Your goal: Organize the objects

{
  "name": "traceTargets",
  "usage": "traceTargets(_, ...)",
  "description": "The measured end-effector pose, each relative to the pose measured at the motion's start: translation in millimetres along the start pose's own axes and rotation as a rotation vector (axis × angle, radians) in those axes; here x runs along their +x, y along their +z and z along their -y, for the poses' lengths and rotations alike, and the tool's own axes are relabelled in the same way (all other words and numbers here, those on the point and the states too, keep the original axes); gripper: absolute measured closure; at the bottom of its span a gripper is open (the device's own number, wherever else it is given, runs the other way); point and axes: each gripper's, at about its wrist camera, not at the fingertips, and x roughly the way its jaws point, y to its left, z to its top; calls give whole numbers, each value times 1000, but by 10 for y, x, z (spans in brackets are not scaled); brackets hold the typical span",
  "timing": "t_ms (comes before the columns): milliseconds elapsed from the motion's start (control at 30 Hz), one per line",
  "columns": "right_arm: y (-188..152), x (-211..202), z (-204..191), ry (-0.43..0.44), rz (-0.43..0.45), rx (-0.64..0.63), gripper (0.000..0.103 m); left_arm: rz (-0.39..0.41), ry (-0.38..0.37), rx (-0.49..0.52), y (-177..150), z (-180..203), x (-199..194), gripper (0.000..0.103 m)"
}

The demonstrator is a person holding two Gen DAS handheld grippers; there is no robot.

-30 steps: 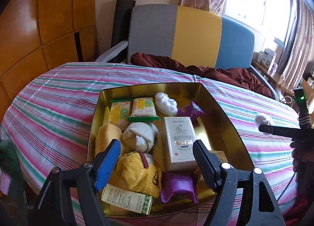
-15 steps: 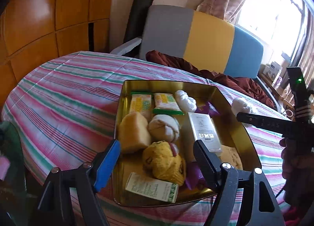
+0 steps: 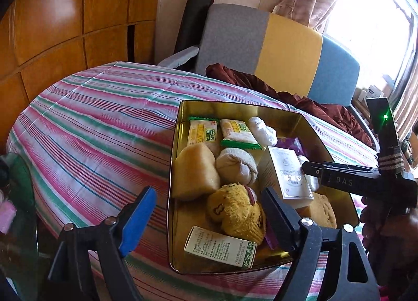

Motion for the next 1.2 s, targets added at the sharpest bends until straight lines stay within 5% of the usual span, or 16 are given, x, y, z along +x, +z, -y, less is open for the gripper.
traceTargets(400,-238,-348,-46,-40,100,-1,42,26,52,12,26,116,-127,0)
traceTargets(867,-631,-982,-7,-177,298,22,27,95,193,66,-54,424,-350,0)
traceTargets(1200,-698,-1028,-31,-188,304,24,27,112,136,8,-115,437,-447,0)
